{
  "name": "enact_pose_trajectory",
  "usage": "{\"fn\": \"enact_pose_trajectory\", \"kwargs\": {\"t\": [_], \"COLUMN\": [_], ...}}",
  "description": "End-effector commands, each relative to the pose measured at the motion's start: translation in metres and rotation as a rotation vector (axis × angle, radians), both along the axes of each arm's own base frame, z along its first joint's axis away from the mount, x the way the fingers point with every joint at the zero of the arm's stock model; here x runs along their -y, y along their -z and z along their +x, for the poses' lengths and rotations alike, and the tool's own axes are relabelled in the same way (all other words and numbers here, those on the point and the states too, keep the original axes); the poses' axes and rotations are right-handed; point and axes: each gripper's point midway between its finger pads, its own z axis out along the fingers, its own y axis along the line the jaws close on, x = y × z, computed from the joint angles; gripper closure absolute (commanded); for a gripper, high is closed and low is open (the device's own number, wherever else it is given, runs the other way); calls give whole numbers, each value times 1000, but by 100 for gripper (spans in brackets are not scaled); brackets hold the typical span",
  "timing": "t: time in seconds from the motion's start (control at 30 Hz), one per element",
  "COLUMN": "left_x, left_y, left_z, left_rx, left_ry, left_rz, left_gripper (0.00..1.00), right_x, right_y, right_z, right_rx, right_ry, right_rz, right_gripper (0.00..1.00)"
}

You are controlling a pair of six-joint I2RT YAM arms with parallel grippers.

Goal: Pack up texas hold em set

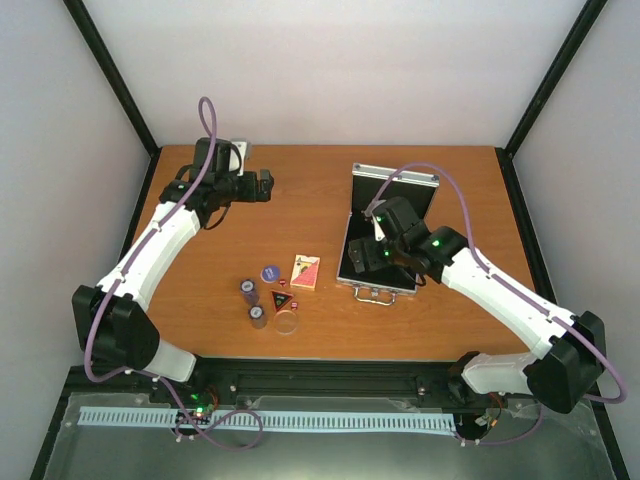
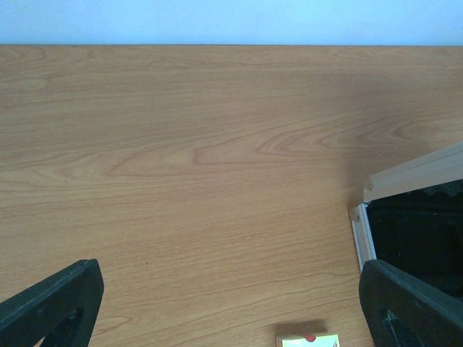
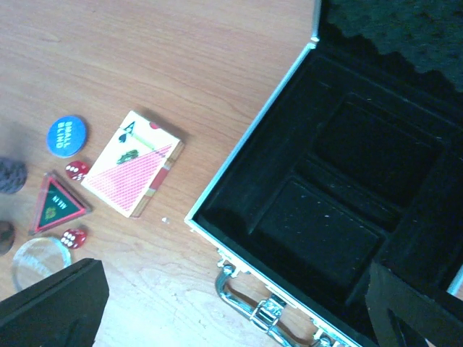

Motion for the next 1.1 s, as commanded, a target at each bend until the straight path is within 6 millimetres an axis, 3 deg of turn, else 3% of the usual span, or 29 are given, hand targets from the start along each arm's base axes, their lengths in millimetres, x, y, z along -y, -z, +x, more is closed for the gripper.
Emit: {"fn": "enact_pose_trajectory", "kwargs": {"t": [0.0, 0.23, 0.47, 0.63, 0.73, 0.87, 1.07], "left_x": [0, -10, -27, -35, -34, -33, -25], "left_y": [0, -2, -40, -60, -56, -42, -53], "left_z": [-1, -10, -25, -34, -39, -47, -68], "left_rx": [-3, -17, 22, 42, 22, -22, 13], "left_ry": [14, -31, -137, -156, -151, -143, -114], "left_rz": [17, 29, -7, 11, 4, -1, -107], "left_gripper": [0, 0, 0, 0, 0, 0, 0], "right_x": [-18, -34, -71, -94, -103, -116, -157], "right_y": [3, 23, 36, 38, 35, 47, 73], "right_z": [-7, -3, -10, -9, -1, 3, -2], "right_rx": [-10, -107, -149, -139, -147, -227, -295], "right_ry": [-121, -117, -68, -38, 24, 131, 154], "right_rz": [34, -26, 20, -74, -57, -34, -84], "right_gripper": [0, 1, 7, 10, 10, 13, 14]}}
